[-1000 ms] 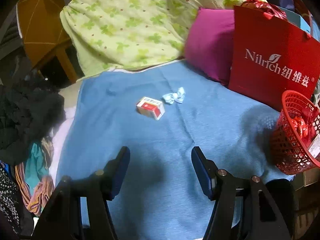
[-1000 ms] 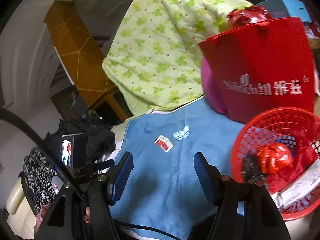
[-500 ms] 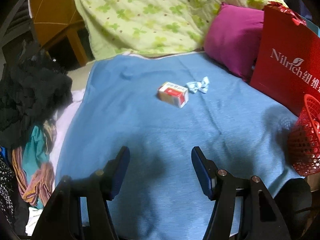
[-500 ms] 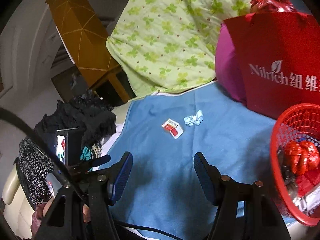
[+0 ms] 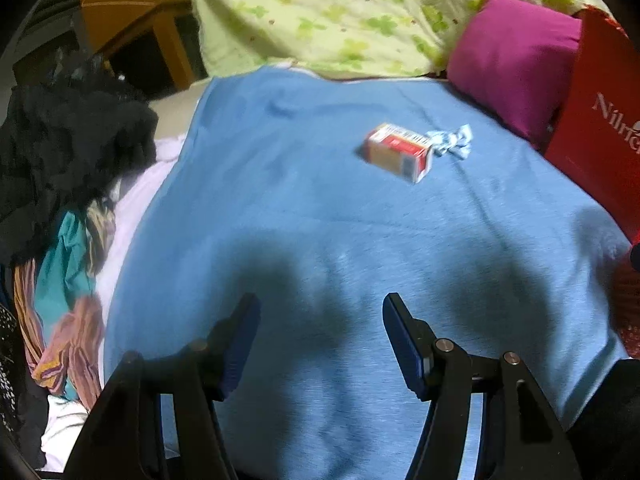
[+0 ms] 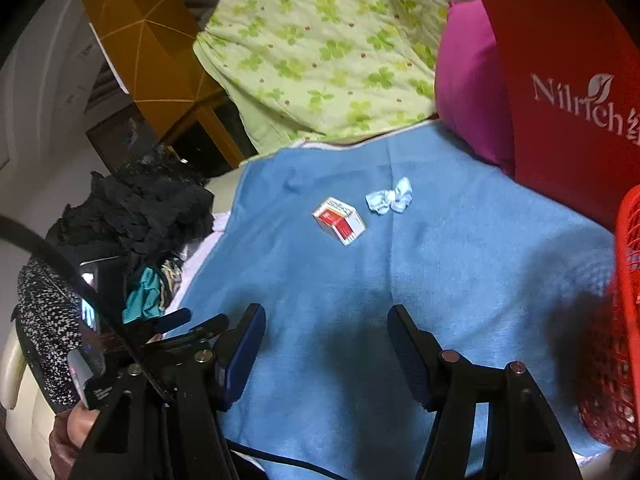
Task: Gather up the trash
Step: 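Move the left gripper to the red-and-white medicine box while the right approaches the light blue cloth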
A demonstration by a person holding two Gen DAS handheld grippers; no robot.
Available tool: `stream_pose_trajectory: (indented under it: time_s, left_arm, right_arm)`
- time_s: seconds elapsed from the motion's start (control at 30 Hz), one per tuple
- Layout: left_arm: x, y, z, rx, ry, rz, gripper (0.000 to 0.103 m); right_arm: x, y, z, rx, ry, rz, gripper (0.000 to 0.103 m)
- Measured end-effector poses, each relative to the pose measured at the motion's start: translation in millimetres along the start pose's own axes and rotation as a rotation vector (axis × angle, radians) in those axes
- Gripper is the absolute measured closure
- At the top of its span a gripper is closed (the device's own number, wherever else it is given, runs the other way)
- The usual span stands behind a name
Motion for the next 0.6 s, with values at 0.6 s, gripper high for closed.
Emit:
stream_pose_trajectory:
  time_s: [0.6]
  left_arm:
    - [-36, -92, 5, -0.12, 0.063, 0.005, 0.038]
  right_arm:
    - [64, -148, -66, -0.033, -0.21, 0.039, 0.036]
Point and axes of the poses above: each gripper's, at about its wrist camera, not at the fingertips, and y roughly against the way its jaws point, x to its right, z to its underside, the point moved 5 cm from there along -y, roughly the way its jaws point, and after that the axes turned 4 degrees about z, right-handed, at the moved point
